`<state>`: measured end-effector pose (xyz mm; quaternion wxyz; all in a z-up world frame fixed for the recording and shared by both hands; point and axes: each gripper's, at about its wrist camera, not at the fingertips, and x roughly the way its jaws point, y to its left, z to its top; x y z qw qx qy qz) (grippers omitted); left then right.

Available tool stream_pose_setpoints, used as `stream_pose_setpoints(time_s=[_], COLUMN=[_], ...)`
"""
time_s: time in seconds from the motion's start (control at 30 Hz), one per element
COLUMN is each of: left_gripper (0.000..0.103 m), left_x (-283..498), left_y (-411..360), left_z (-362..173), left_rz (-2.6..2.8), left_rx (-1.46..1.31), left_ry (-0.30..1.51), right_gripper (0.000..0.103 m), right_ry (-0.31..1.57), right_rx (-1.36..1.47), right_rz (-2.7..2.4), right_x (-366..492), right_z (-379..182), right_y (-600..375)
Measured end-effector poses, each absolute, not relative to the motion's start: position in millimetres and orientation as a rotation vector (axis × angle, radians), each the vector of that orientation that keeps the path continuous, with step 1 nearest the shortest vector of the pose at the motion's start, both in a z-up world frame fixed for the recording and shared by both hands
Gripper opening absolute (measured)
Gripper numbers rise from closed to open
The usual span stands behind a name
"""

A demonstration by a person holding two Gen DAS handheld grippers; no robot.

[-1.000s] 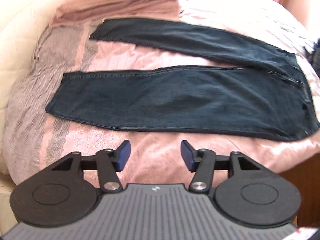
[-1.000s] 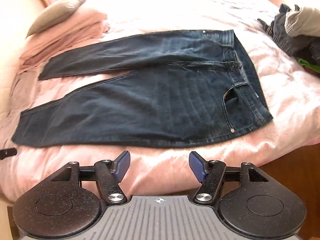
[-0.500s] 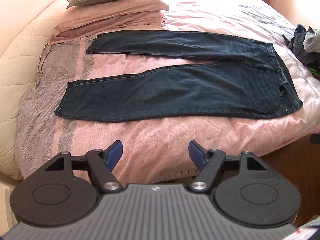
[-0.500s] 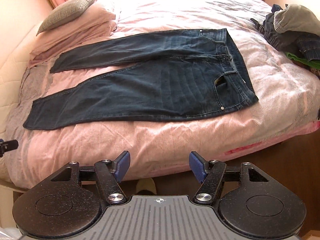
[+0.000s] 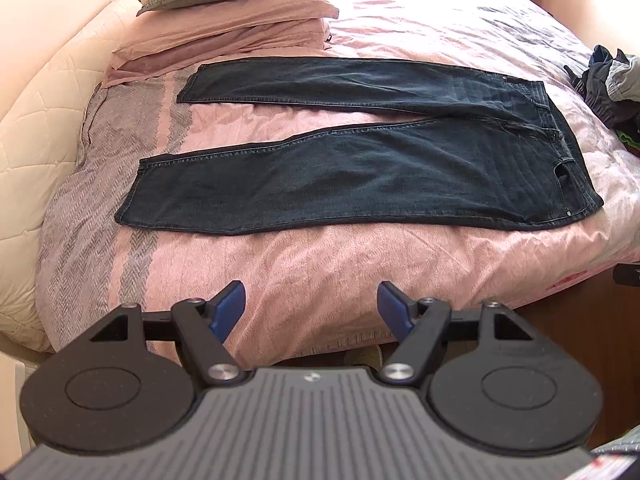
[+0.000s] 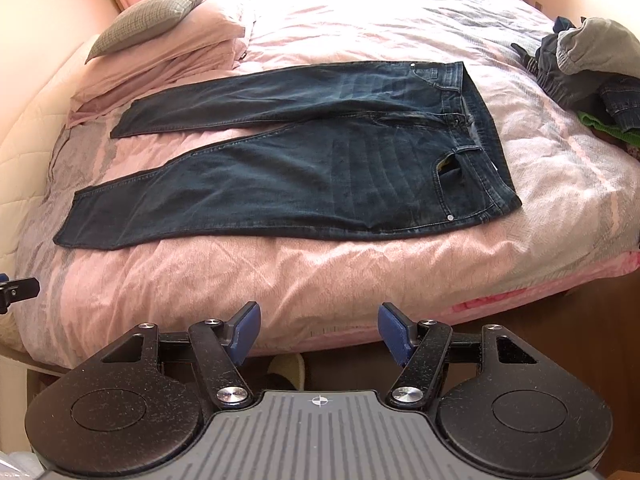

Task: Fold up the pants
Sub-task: 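Move both open grippers toward the jeans leg hem and waistband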

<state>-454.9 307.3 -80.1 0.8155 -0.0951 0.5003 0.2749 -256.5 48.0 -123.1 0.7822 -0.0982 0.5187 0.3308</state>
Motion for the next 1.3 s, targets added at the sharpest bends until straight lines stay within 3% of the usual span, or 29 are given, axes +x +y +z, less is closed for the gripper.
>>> stream_pose_setpoints(time_s=[0.6, 1.03, 1.3], left_gripper=[0.07, 0.094, 0.092], left_x=[-395, -312, -258], left_y=[370, 484, 550], left_z=[-105, -106, -123], left_rz=[0.517, 0.393, 0.265], left_rx=[-0.189, -0.034, -0.046], left_ry=[1.149, 1.067, 1.045], right_gripper=[0.062, 0.062, 0.062], right_ry=[1.202, 1.151, 1.023], right_rx=[-0.189, -0.095, -0.235], right_rz=[0.649, 0.519, 0.504], right_x=[-213, -139, -89], right_z=[-145, -148, -121], right_y=[101, 150, 123])
